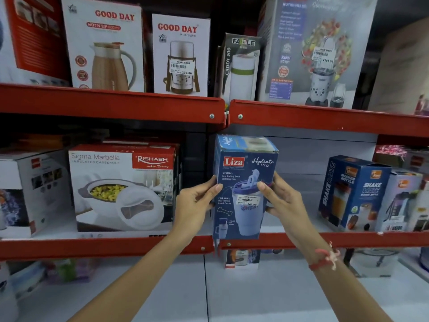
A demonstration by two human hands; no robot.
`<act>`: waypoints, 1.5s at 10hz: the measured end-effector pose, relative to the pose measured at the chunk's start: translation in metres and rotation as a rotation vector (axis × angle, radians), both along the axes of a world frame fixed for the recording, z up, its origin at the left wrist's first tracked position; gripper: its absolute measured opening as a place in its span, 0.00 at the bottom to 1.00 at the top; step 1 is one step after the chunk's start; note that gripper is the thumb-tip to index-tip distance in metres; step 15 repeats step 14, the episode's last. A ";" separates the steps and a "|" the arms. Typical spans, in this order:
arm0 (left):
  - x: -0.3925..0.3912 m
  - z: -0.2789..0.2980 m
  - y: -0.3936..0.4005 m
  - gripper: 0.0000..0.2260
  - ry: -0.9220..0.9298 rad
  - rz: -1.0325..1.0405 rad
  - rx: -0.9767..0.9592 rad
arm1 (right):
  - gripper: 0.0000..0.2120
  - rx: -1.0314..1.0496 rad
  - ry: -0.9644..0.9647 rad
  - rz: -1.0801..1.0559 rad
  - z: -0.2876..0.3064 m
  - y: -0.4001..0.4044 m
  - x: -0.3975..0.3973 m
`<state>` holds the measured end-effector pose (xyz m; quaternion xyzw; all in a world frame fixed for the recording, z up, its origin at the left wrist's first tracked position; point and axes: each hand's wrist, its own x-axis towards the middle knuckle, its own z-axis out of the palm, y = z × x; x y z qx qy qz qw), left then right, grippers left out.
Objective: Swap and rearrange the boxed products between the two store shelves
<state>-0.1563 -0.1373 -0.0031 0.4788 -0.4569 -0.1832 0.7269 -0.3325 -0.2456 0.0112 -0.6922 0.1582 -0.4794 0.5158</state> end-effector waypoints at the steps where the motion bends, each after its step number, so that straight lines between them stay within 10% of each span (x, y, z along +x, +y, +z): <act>1: 0.007 0.001 -0.018 0.15 -0.017 0.025 0.009 | 0.18 0.008 0.005 -0.001 0.001 -0.019 0.011; 12: 0.001 -0.013 -0.054 0.21 -0.061 0.061 0.185 | 0.23 0.040 0.216 -0.128 -0.011 -0.055 0.012; 15: 0.000 -0.002 -0.018 0.21 -0.366 0.281 0.077 | 0.28 -0.477 0.132 -0.664 0.000 -0.007 0.011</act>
